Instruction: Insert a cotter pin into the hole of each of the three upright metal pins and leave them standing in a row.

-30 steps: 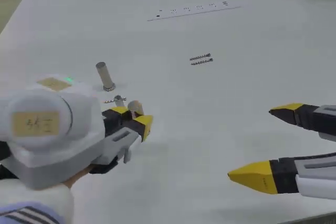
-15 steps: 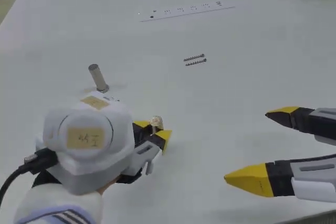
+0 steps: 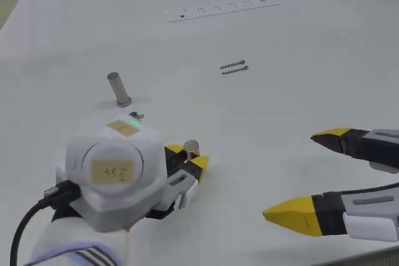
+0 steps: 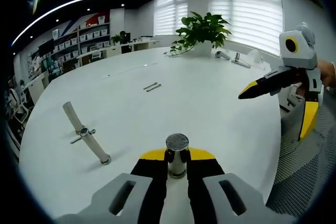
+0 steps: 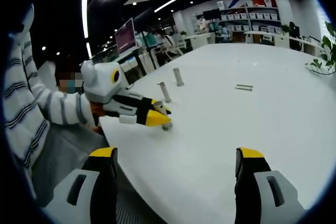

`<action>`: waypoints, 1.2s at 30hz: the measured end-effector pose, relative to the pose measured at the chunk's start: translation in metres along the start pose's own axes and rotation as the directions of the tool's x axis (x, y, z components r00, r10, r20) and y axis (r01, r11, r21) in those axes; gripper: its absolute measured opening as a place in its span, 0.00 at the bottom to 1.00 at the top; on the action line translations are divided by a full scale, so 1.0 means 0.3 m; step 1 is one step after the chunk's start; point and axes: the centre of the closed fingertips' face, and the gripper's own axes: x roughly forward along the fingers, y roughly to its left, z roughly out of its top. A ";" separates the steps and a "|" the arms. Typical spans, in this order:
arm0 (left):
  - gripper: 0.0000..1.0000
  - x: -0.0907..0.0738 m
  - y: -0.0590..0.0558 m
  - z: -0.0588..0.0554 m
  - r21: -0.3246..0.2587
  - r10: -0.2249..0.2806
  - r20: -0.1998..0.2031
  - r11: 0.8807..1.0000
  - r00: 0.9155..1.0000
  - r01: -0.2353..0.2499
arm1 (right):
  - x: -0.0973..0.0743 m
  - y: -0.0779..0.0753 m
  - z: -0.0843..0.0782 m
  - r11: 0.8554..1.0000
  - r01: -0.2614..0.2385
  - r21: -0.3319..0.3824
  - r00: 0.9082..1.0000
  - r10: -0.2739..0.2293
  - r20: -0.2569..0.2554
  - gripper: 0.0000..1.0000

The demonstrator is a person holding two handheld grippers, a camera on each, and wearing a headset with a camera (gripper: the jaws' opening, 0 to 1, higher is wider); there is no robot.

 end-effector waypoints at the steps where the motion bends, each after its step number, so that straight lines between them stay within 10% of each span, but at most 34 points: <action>1: 0.11 0.001 0.000 -0.001 -0.004 -0.001 0.002 1.000 1.000 0.001 | 0.001 0.001 0.000 1.000 -0.001 -0.002 1.000 0.001 -0.001 0.94; 17: 0.14 -0.030 -0.019 -0.002 0.006 -0.056 -0.042 0.998 0.998 0.056 | 0.013 0.020 -0.010 0.999 -0.033 0.004 0.999 0.033 -0.020 0.94; 25: 0.58 -0.079 -0.014 0.003 0.036 -0.129 -0.008 0.991 0.992 0.129 | 0.016 0.022 -0.008 0.999 -0.046 0.001 0.998 0.046 -0.032 0.94; 31: 0.69 -0.119 -0.021 -0.028 0.032 -0.192 -0.027 0.981 0.981 0.193 | 0.013 0.019 0.004 0.999 -0.049 0.004 0.998 0.049 -0.028 0.94; 36: 0.97 -0.151 -0.036 0.005 -0.018 -0.233 0.037 0.972 0.972 0.234 | 0.008 0.000 0.016 0.998 -0.051 -0.021 0.998 0.050 -0.049 0.94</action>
